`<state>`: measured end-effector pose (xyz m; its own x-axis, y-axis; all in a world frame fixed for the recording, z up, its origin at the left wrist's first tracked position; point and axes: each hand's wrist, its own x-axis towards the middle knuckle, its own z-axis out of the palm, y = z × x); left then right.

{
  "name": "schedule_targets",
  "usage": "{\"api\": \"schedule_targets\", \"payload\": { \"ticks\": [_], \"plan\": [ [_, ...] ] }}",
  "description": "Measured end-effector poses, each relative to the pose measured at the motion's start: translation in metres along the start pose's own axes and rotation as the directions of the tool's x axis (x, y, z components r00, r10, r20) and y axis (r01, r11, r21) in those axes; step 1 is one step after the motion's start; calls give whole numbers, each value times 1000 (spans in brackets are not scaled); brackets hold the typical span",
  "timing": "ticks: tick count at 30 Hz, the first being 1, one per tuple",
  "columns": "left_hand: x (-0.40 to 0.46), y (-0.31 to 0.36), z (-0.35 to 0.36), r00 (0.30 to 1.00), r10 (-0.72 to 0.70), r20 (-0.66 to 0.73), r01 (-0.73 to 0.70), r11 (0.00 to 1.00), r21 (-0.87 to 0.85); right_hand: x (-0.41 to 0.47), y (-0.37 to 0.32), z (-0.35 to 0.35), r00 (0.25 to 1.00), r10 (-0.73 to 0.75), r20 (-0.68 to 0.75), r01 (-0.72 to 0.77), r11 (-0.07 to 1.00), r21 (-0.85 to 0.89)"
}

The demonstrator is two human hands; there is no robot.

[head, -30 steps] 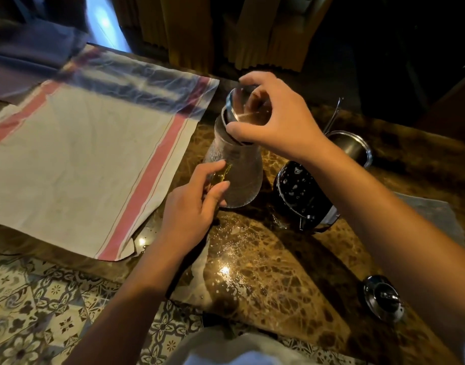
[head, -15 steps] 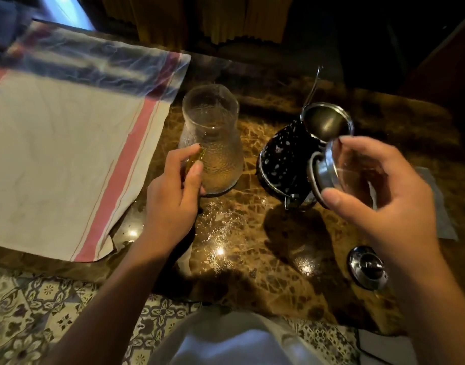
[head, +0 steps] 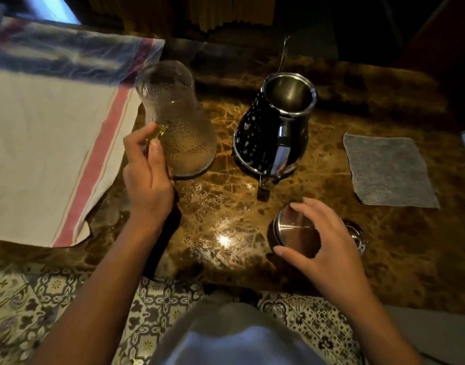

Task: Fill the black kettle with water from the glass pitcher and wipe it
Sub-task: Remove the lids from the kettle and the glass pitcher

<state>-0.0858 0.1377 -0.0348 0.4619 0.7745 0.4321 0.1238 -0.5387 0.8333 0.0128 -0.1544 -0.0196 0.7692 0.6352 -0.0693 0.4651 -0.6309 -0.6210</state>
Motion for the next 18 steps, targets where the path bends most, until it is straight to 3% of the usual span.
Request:
{"api": "schedule_targets", "payload": {
  "ticks": [9, 18],
  "plan": [
    [-8, 10, 6, 996, -35, -88, 40, 998, 51, -3, 30, 9, 992, -65, 112, 69, 997, -35],
    [-9, 21, 5, 989, -48, -137, 64, 992, 112, 6, 19, -7, 985, -80, 154, 93, 992, -80]
  ]
}}
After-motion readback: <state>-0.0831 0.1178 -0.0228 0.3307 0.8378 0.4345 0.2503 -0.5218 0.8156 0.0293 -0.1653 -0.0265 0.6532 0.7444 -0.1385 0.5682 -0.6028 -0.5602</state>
